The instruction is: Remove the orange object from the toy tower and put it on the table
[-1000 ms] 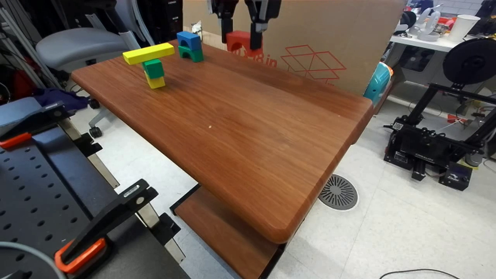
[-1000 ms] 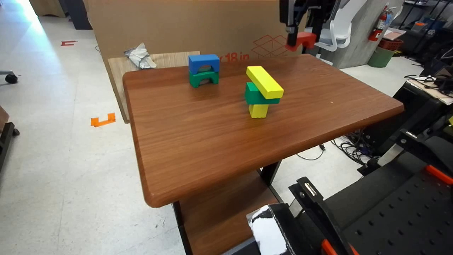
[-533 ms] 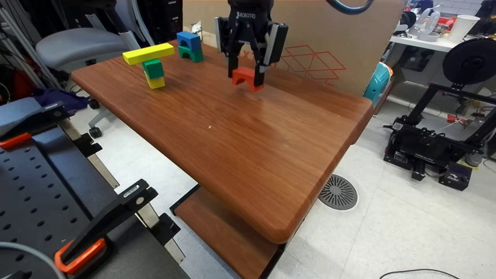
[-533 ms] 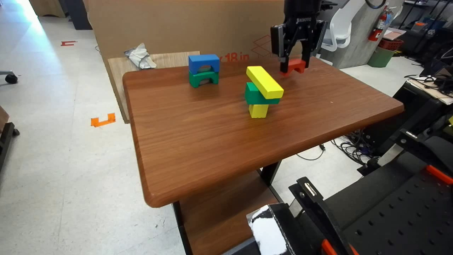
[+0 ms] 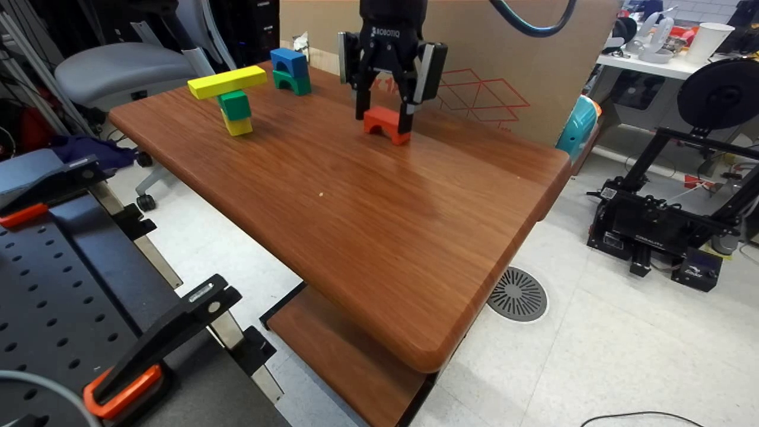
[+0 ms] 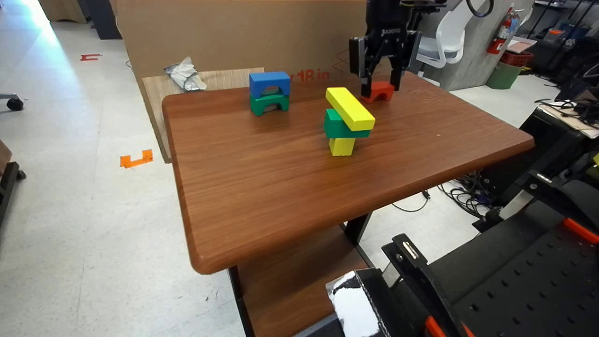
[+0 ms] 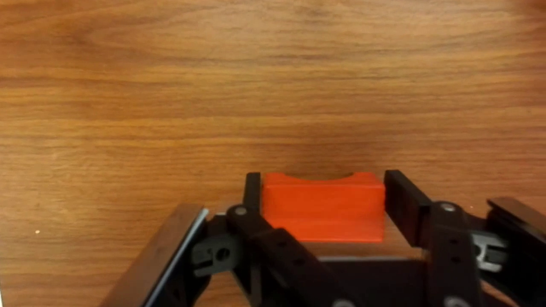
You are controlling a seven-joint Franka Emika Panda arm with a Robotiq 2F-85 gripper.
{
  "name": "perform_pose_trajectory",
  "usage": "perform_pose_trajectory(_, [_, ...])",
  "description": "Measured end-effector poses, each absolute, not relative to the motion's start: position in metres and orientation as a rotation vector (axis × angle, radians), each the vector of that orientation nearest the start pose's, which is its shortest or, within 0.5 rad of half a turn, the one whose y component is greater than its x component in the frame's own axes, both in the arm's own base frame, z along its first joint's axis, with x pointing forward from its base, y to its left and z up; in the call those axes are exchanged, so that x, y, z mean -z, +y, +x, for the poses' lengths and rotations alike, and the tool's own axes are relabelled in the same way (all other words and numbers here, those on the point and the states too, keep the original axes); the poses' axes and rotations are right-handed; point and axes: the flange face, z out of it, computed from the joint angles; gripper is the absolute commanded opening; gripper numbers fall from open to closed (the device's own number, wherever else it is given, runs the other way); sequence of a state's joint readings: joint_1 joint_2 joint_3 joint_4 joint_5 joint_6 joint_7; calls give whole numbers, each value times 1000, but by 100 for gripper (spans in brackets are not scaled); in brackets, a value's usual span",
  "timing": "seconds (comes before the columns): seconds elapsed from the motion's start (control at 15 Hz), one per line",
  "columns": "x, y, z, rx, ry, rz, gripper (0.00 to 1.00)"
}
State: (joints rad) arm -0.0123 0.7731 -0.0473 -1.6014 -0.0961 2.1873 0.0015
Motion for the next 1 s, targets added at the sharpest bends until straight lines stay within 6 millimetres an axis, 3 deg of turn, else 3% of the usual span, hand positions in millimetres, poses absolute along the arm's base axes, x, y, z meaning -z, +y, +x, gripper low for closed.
perform_pose_trajectory(0.27, [-169, -37, 675, -287, -23, -3221, 100])
perform_pose_trajectory(0.4, [-184, -36, 677, -256, -21, -3222, 100])
perform_pose_trajectory(0.8, [-279, -35, 659, -109, 2, -3217, 100])
perform_pose_trajectory(0.87, [-283, -34, 659, -102, 2, -3218, 100])
perform_pose_trajectory(1.0, [-272, -35, 658, -127, 1, -3217, 100])
